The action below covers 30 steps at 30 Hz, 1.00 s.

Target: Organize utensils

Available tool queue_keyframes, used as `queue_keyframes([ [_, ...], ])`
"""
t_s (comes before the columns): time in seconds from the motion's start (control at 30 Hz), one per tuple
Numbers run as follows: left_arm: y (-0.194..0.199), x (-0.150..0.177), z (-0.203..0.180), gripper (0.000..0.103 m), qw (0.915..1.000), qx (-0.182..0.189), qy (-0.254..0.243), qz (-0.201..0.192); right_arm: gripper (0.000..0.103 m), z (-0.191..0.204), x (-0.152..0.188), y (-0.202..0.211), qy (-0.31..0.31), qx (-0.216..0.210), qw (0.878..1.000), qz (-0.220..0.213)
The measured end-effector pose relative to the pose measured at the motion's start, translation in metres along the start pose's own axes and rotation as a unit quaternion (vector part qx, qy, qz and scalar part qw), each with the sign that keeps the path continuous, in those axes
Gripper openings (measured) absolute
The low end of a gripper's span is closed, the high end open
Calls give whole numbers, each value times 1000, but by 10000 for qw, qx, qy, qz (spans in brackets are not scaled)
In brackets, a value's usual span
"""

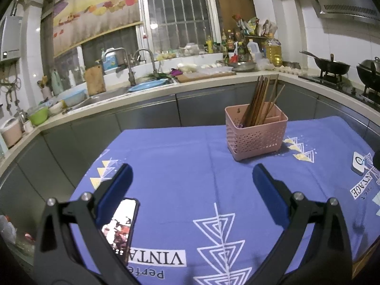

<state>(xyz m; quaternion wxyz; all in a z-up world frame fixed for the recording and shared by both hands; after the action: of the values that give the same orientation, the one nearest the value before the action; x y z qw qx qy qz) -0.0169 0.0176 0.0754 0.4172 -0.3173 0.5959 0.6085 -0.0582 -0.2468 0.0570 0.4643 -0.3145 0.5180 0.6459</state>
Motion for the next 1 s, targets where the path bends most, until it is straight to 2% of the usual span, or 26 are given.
queue_keyframes([
  [0.37, 2, 2, -4, 97, 10000, 15, -27, 88, 97, 15, 6, 0, 183, -161, 9997, 78],
  [1.0, 2, 19, -6, 97, 9992, -336, -165, 154, 97, 18, 12, -4, 130, -196, 9996, 185],
])
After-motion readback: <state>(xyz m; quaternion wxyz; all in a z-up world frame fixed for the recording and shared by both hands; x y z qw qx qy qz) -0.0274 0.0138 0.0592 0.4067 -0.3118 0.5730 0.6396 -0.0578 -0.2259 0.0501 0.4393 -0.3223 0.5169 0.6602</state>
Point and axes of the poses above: each gripper's, at about its wrist camera, not at the fingertips, and y roughly against the way its jaws point, z to its left, x to its underside, the point moved 4 cm from there along -y, roughly the way its jaws point, and after that the axes turned 7 degrees about x, right-handed, at the moved point
